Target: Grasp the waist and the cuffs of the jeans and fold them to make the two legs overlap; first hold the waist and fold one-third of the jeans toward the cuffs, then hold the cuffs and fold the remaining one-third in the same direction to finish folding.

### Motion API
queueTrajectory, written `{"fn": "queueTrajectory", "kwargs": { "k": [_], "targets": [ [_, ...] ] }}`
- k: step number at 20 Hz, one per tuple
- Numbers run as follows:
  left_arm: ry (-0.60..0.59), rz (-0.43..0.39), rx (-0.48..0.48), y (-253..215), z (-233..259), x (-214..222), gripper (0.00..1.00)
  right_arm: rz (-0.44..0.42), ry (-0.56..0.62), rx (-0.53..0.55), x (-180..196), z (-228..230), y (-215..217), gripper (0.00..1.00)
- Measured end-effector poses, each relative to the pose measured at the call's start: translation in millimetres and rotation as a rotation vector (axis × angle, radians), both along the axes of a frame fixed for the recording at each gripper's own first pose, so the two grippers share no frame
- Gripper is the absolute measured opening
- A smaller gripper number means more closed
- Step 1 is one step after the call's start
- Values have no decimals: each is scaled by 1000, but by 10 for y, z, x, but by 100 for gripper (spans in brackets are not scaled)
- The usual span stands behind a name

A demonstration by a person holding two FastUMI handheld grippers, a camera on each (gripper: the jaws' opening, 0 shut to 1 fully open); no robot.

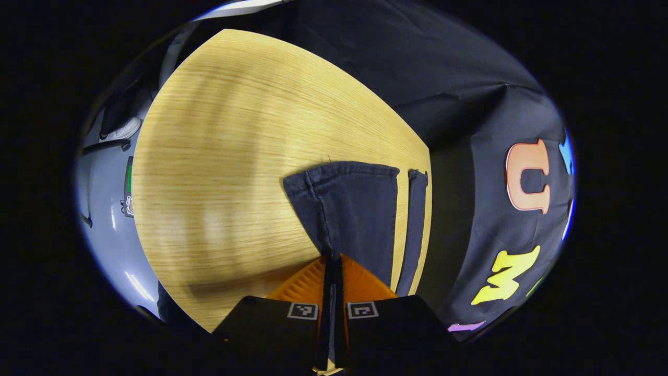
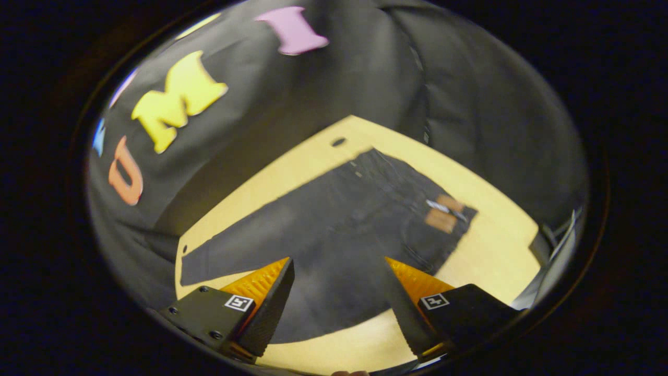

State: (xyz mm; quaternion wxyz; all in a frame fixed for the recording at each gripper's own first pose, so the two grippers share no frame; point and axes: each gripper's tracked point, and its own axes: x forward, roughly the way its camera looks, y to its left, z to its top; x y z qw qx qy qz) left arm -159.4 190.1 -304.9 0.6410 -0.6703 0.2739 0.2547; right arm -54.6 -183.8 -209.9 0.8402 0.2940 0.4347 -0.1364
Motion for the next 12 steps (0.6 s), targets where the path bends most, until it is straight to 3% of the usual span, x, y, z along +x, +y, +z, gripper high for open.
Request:
{"fn": "queueTrajectory", "kwargs": {
  "k": [2, 3, 5, 6, 9, 10, 12],
  "targets": [
    [-5, 8, -5, 8, 2, -2, 7, -172, 81, 100, -141, -274, -372, 98],
    [-5, 11, -6, 2, 1, -3, 7, -209, 116, 126, -245, -375, -475, 98],
    [4, 0, 0, 3, 0, 0, 7, -221, 158, 123, -223, -601, -490, 92],
    [8, 3, 1, -2, 4, 1, 6, -218, 158, 128, -122, -680, -468, 98],
    [11, 8, -4, 2, 0, -1, 7, -204, 116, 134, 128, -704, -460, 96],
    [11, 11, -5, 0, -4, 1, 7, -217, 115, 136, 149, -729, -482, 87],
    [4, 26, -14, 7, 0, -1, 6, -314, 108, 206, 91, -803, -617, 45]
  ]
}}
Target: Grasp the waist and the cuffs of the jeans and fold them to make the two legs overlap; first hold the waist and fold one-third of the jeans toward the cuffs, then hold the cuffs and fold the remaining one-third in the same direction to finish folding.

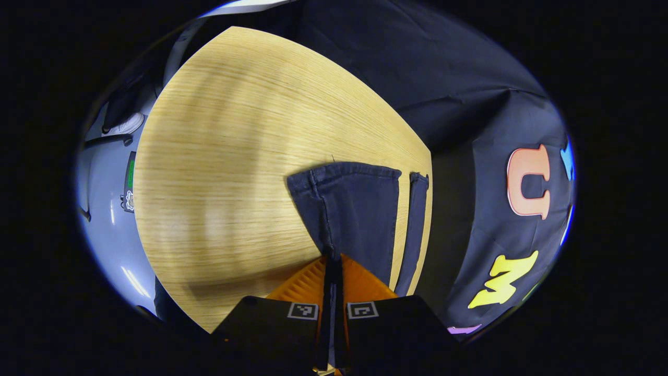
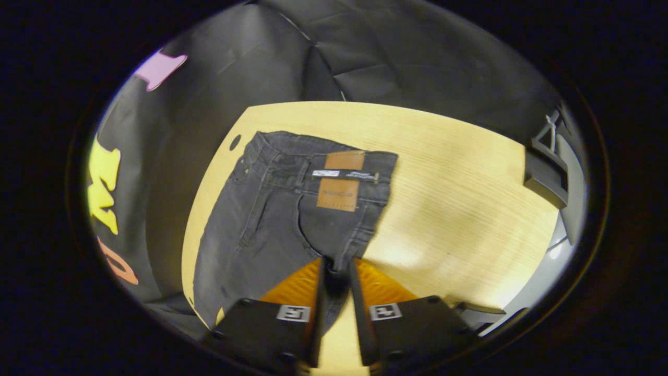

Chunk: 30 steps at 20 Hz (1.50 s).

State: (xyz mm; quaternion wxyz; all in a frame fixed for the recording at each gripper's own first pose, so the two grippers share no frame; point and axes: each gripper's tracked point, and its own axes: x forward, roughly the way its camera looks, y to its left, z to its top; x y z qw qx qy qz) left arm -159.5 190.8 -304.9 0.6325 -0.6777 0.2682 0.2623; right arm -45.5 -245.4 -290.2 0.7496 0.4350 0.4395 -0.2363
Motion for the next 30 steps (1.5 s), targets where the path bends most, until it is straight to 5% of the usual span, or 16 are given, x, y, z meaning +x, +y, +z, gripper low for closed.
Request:
{"fn": "queueTrajectory", "kwargs": {
  "k": [2, 7, 17, 23, 30],
  "targets": [
    [12, -1, 2, 2, -4, 4, 7, -42, -21, 48, 25, -54, 2, 3],
    [137, -73, 25, -7, 54, -19, 3, 11, -158, 42, 96, 521, 8, 0],
    [-112, -188, 123, 277, 1374, 1353, 3, 78, -427, 112, 1262, 1599, 357, 3],
    [-129, -297, 196, 339, 1348, 3025, 3, 111, -456, 75, 2494, 1451, 546, 0],
    [-5, -359, 257, 262, 469, 3928, 3, 133, -414, 52, 3403, 728, 613, 3]
  ]
}}
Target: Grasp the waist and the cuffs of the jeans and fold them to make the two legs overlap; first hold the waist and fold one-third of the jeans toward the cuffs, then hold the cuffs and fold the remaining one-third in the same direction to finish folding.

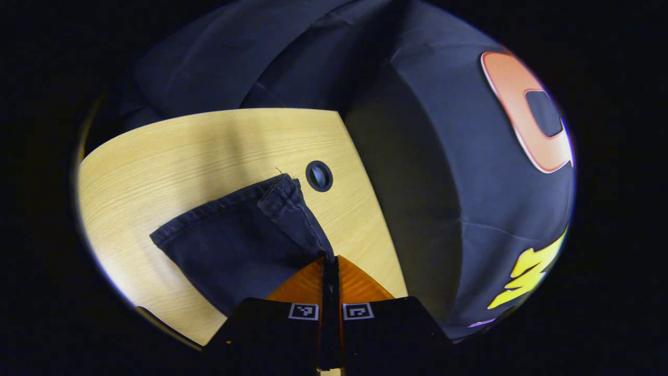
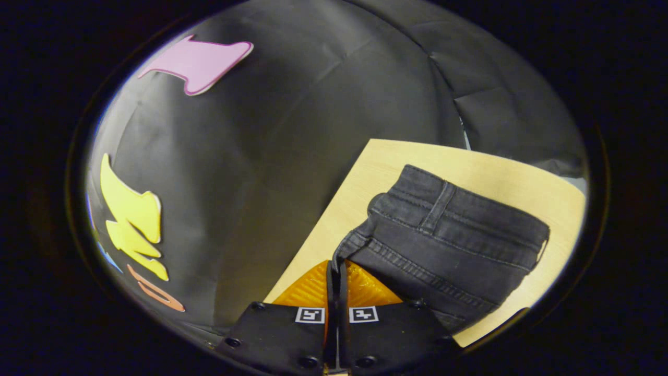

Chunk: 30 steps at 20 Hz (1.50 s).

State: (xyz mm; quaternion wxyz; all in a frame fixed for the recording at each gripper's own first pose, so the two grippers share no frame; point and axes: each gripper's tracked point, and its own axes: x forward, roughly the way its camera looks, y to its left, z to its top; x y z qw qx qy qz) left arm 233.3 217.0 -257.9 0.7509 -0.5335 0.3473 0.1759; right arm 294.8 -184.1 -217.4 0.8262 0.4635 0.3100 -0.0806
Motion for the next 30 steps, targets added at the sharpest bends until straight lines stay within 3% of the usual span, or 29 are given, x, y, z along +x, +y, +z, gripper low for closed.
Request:
{"fn": "queueTrajectory", "kwargs": {
  "k": [5, 6, 7, 9, 10, 13, 14, 15, 18, 20, 21, 22, 24, 27, 28, 29, 30],
  "targets": [
    [3, -18, 26, -31, -185, 136, 3, 17, 39, -21, 137, -253, 64, 3],
    [-16, -5, 23, -32, -162, 153, 0, 33, 1, 17, 201, -207, 206, 25],
    [-69, 14, 1, -63, -101, 216, 11, 39, -1, 20, 116, -151, 222, 46],
    [-219, 35, -131, -175, 230, 278, 13, 59, -36, -15, 130, -56, 151, 90],
    [-264, 15, -181, -263, 494, 275, 27, 69, -69, -21, 109, 27, 126, 91],
    [-340, -56, -116, -321, 888, 42, 37, 79, -85, -98, -21, 98, -1, 97],
    [-382, -99, -90, -377, 1072, -46, 32, 86, -74, -172, -134, 90, -82, 98],
    [-423, -115, -81, -412, 1251, -115, 50, 93, -64, -220, -286, 91, -184, 98],
    [-561, -170, -39, -521, 1881, -433, 58, 81, -5, -291, -826, 15, -564, 97],
    [-613, -240, 129, -574, 2158, -699, 72, 42, 39, -284, -1149, -137, -760, 98],
    [-625, -273, 230, -590, 2267, -821, 90, 28, 58, -267, -1312, -205, -811, 97],
    [-633, -289, 316, -633, 2310, -854, 80, 20, 64, -261, -1413, -245, -845, 98],
    [-637, -325, 515, -665, 2441, -1002, 81, 3, 74, -236, -1552, -345, -878, 98],
    [-648, -362, 935, -617, 2676, -1354, 86, -35, 81, -146, -1637, -487, -868, 98],
    [-634, -390, 1006, -687, 2709, -1482, 90, -48, 74, -96, -1612, -532, -854, 98],
    [-622, -418, 1042, -863, 2685, -1658, 84, -61, 73, -59, -1556, -601, -840, 98],
    [-641, -413, 1090, -949, 2753, -1736, 96, -68, 71, -42, -1512, -640, -815, 98]
  ]
}}
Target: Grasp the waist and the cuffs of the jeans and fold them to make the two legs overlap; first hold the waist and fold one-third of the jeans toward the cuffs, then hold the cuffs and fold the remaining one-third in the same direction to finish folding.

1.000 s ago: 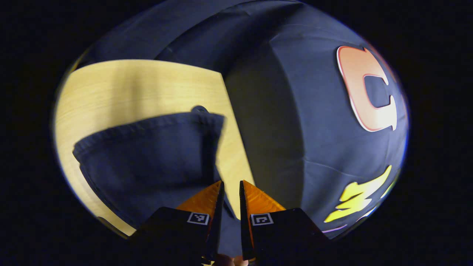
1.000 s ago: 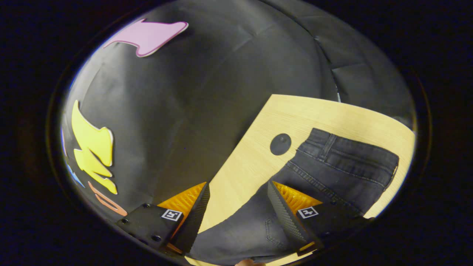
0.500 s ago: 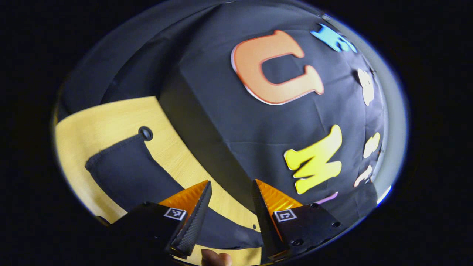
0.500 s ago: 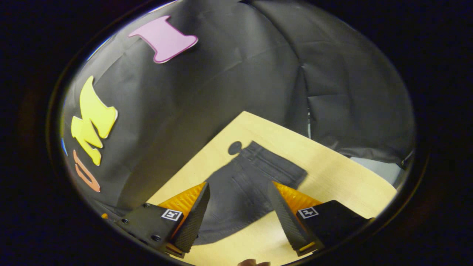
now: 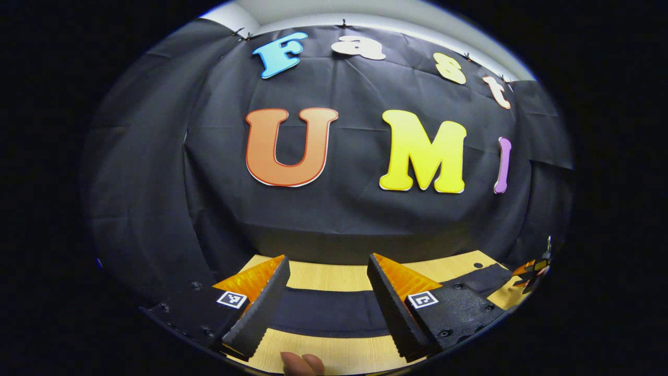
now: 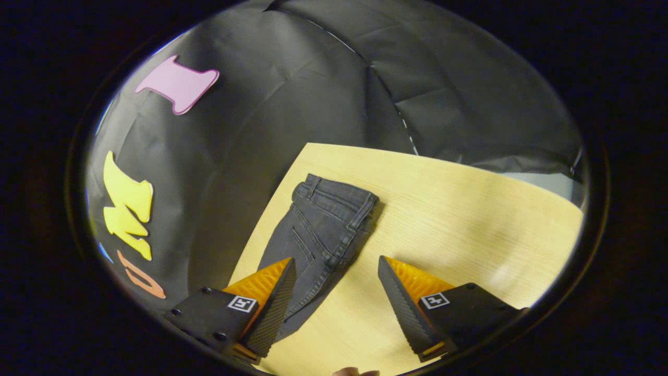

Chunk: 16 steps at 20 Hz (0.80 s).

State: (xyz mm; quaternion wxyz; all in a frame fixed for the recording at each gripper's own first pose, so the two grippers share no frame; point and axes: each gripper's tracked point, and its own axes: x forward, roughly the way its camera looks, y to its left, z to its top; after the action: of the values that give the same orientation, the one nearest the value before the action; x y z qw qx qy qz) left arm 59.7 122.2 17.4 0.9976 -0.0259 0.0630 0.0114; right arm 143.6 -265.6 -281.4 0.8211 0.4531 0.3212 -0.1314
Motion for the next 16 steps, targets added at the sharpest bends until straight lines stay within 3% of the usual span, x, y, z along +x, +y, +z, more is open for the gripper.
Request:
{"fn": "queueTrajectory", "kwargs": {
  "k": [1, 2, 5, 12, 14, 16],
  "targets": [
    [-20, 8, 30, -64, 46, -31, 100, -8, 2, 15, 35, -29, 14, 98],
    [-36, 7, 57, -135, 93, -85, 96, -13, 0, 35, 46, -61, 47, 98],
    [-61, -32, 62, -428, 77, -425, 96, -41, -1, 77, 226, -189, 98, 97],
    [-17, -70, -65, -747, -30, -659, 96, -58, -29, 111, 475, -250, 181, 96],
    [-27, -54, -116, -769, -13, -709, 96, -71, -33, 119, 522, -269, 181, 92],
    [-26, -56, -229, -884, -8, -766, 97, -91, 15, 92, 460, -401, 101, 63]
  ]
}}
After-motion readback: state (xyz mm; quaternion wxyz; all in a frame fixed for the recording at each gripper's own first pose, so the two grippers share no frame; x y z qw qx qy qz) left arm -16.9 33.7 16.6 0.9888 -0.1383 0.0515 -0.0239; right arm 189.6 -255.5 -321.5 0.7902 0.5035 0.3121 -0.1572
